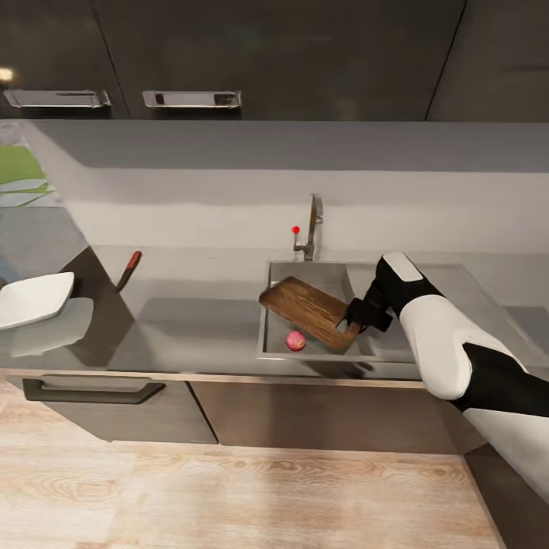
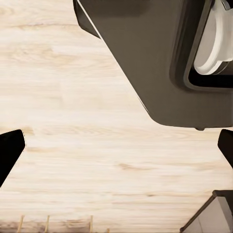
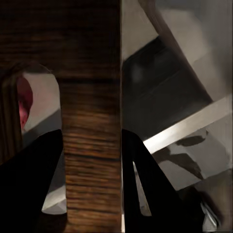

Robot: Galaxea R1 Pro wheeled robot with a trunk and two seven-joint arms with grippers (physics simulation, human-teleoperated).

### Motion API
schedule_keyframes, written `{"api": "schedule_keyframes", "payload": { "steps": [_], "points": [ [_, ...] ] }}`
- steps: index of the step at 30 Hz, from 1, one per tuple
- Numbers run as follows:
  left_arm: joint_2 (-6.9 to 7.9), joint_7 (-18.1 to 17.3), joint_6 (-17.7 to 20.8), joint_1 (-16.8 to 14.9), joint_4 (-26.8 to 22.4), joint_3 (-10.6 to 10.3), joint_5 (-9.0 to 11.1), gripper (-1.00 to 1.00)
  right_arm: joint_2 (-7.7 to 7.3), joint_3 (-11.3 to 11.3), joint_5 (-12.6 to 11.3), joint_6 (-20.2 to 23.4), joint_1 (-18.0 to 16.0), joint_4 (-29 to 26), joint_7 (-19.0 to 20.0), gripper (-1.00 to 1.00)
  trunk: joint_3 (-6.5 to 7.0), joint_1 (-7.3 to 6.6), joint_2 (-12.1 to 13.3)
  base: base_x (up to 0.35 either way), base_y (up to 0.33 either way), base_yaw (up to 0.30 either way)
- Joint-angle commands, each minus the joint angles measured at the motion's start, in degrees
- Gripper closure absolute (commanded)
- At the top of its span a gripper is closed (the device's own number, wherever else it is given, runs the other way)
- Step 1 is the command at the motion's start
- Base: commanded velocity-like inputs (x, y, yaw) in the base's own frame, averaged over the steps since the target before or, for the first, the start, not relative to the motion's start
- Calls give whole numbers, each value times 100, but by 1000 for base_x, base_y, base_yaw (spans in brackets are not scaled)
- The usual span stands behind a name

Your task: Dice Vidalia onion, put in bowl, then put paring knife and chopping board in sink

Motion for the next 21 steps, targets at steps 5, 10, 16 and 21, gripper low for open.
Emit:
{"api": "schedule_keyframes", "payload": {
  "steps": [5, 10, 16, 21],
  "points": [
    [-1, 0, -8, 2, -6, -5, 6, -100, -46, -25, -44, 129, -5, -32, -60, 100, -8, 3, -11, 0, 315, 0],
    [-1, 0, -8, 2, -8, -4, 6, -100, -109, -18, -44, 164, -5, -63, -60, 100, -8, 3, -11, 0, 317, 0],
    [-1, 0, -8, 2, -5, -1, 6, -100, -160, -16, -44, 281, -5, -132, -60, 100, -8, 3, -11, 0, 180, 0],
    [-1, 0, -8, 3, -7, -2, 6, -100, -165, 428, -44, 344, -5, -423, -57, 100, -8, 3, -11, 0, 21, 0]
  ]
}}
